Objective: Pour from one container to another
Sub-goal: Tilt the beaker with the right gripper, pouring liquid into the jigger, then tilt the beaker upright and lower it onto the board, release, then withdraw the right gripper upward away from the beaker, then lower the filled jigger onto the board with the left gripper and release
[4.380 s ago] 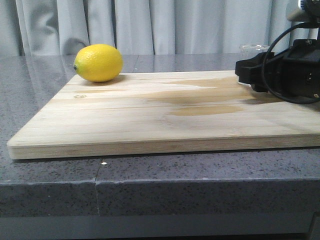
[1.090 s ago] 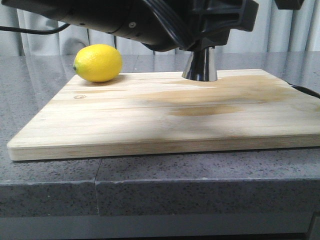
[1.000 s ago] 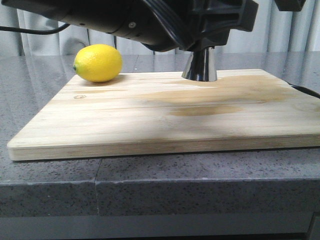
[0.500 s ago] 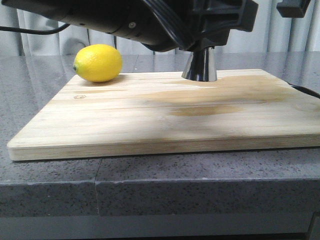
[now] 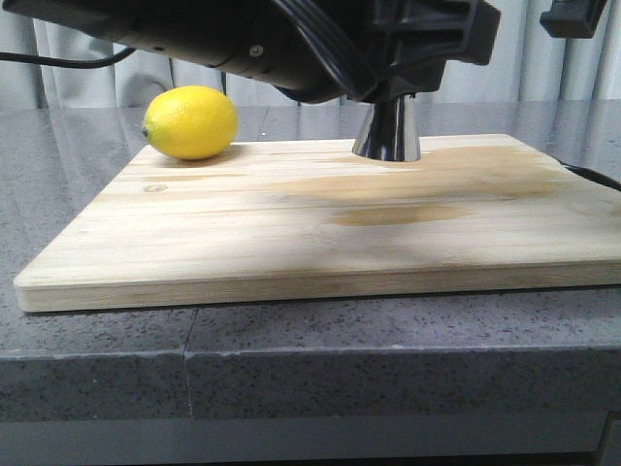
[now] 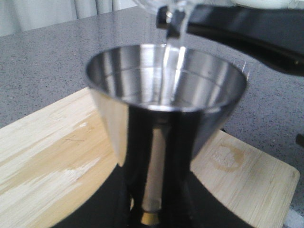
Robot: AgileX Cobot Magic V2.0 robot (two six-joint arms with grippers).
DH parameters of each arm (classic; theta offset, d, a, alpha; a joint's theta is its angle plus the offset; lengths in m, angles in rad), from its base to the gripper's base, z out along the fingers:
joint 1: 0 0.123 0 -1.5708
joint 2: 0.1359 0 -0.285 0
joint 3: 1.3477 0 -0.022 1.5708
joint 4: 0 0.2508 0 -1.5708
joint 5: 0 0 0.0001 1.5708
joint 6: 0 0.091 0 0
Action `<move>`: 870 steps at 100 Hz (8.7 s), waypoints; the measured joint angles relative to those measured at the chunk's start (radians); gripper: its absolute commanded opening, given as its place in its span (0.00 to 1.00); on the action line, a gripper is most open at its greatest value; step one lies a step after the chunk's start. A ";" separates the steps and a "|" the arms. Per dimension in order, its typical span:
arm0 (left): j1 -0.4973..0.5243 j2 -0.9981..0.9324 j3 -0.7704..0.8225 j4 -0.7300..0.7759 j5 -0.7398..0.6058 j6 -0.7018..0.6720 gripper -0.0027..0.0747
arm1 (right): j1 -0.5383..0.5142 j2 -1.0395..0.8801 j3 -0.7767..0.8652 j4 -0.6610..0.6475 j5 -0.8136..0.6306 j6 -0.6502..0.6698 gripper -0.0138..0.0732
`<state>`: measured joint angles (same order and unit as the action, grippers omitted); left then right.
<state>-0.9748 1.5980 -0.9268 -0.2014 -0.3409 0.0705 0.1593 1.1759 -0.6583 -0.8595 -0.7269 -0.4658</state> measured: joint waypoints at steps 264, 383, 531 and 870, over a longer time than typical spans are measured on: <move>0.000 0.000 0.000 0.000 -0.001 0.000 0.01 | 0.000 0.004 -0.001 0.448 0.087 0.254 0.43; 0.000 0.000 0.000 0.000 -0.051 0.000 0.01 | 0.000 0.578 -0.007 0.674 -0.166 0.486 0.43; 0.000 0.000 0.000 0.000 -0.054 0.000 0.01 | 0.000 0.502 -0.012 0.676 -0.301 0.490 0.81; 0.174 0.052 0.265 0.027 -0.416 -0.047 0.71 | 0.000 -0.213 -0.011 0.650 -0.235 0.490 0.81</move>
<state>-0.8007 1.6498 -0.6621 -0.1748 -0.7570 0.0238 0.1593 0.9631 -0.6689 -0.2092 -0.9623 0.0244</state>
